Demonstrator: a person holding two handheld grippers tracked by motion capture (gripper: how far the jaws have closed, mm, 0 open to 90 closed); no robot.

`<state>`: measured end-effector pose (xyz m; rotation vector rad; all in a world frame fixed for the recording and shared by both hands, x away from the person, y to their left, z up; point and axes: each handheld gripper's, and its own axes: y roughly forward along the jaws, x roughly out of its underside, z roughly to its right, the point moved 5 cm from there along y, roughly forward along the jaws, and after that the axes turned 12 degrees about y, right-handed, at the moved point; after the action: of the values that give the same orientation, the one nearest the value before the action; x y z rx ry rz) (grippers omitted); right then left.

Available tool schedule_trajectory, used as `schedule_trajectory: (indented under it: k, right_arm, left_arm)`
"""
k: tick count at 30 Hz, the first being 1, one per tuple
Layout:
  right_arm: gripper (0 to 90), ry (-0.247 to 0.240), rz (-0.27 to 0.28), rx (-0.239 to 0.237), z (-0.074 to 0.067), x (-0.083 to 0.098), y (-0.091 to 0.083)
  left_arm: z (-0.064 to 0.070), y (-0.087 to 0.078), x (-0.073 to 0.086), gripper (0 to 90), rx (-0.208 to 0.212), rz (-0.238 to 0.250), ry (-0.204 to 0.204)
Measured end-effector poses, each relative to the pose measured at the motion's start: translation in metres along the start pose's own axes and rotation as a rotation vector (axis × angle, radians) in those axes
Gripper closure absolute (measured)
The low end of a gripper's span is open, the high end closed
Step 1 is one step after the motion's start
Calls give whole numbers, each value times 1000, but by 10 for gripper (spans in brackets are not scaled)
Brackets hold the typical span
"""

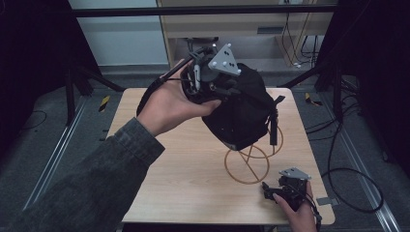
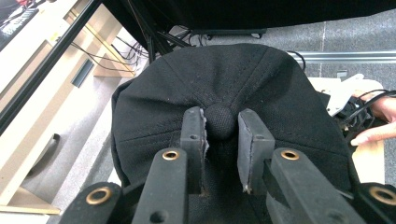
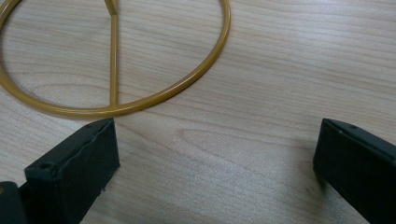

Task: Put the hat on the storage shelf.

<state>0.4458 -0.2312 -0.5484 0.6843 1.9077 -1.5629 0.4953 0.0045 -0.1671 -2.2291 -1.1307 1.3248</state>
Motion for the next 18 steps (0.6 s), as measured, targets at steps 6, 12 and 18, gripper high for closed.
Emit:
schedule_trajectory:
  k: [6, 12, 18]
  right_arm:
    - [4, 0, 0, 0, 0, 0, 0]
    - [4, 0, 0, 0, 0, 0, 0]
    - [3, 1, 0, 0, 0, 0, 0]
  left_arm:
    - [-1, 8, -6, 743, 6, 5, -1]
    - [-2, 15, -11, 742, 10, 5, -2]
    - [-3, 20, -15, 742, 12, 2, -2]
